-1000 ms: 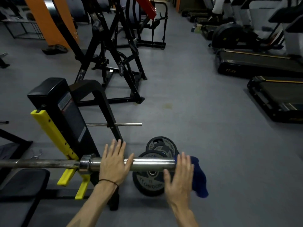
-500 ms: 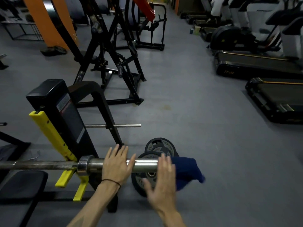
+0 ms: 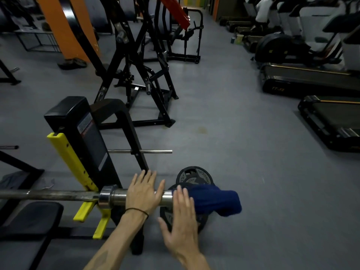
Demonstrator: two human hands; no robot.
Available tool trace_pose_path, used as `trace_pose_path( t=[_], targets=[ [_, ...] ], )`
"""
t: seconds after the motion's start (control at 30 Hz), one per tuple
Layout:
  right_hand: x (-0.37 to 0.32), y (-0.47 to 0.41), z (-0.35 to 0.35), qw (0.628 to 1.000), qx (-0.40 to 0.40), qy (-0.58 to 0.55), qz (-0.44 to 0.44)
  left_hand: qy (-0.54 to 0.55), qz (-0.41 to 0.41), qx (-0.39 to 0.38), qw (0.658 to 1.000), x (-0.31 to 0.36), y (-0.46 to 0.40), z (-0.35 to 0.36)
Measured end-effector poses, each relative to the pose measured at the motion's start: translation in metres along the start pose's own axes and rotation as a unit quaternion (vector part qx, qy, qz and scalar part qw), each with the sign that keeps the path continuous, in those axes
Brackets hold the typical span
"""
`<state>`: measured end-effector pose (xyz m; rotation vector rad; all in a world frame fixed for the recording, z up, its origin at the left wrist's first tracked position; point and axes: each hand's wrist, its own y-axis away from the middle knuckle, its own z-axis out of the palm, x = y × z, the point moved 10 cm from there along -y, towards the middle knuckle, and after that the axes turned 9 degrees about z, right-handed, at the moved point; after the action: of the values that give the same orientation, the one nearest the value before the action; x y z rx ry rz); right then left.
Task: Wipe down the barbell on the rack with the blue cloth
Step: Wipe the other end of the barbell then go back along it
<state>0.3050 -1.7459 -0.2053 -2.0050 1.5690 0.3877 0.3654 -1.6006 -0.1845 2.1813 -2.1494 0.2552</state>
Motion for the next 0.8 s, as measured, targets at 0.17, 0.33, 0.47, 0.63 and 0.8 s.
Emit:
trace_pose_path(
  t=[0.17, 0.33, 0.47, 0.63, 0.8],
  targets=[
    [0.002, -0.004, -0.001, 0.995, -0.024, 0.076, -0.061, 0.027, 0.009, -0.001, 1.0, -0.003, -0.011, -0.001],
    [0.009, 0.006, -0.004, 0.993, -0.03, 0.089, -0.077, 0.023, 0.023, 0.009, 0.999, -0.006, -0.008, 0.004],
    [0.009, 0.015, -0.008, 0.992, -0.026, 0.083, -0.091, 0.027, 0.026, 0.009, 0.999, -0.003, -0.009, 0.002],
    [0.01, 0.017, -0.013, 0.996, -0.009, -0.015, -0.093, 0.078, 0.107, 0.028, 0.991, 0.068, -0.021, -0.015],
    [0.057, 0.019, -0.064, 0.984, 0.117, -0.136, 0.01, 0.146, 0.189, 0.03, 0.971, 0.166, -0.025, -0.025]
  ],
)
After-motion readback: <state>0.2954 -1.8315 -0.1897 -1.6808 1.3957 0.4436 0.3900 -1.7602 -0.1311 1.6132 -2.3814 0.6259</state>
